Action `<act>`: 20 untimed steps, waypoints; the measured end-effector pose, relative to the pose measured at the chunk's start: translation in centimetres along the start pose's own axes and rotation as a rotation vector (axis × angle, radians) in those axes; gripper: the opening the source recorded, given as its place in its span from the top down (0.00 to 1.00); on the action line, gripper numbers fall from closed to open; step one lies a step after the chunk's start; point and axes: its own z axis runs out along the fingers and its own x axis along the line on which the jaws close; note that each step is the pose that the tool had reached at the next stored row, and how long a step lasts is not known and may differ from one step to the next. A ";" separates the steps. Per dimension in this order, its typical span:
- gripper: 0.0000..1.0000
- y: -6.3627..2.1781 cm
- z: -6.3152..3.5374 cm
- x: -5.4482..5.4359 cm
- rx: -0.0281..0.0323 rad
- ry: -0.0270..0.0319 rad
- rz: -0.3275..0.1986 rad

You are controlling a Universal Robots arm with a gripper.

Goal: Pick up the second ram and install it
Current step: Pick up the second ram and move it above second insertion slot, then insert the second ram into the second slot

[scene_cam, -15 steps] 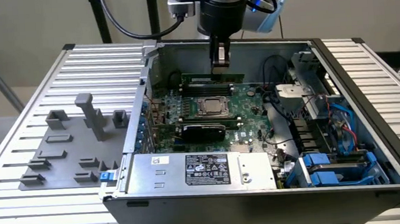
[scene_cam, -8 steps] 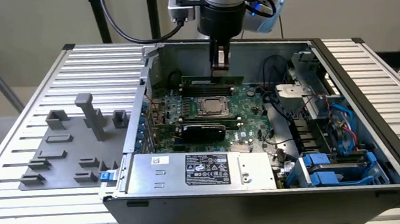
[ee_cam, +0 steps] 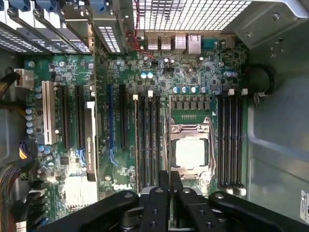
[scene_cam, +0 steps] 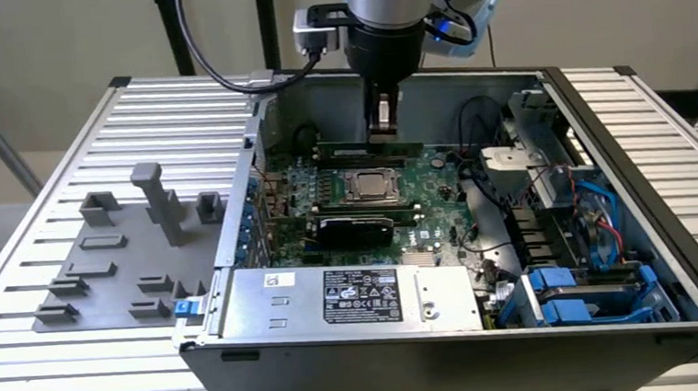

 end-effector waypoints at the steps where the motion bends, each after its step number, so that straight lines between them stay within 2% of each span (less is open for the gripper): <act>1: 1.00 0.01 0.18 0.0 0.0018 -0.0001 0.000; 5: 1.00 0.02 0.90 0.1 0.0114 -0.0001 -0.001; 20: 1.00 0.20 3.61 0.3 0.0116 0.0027 -0.001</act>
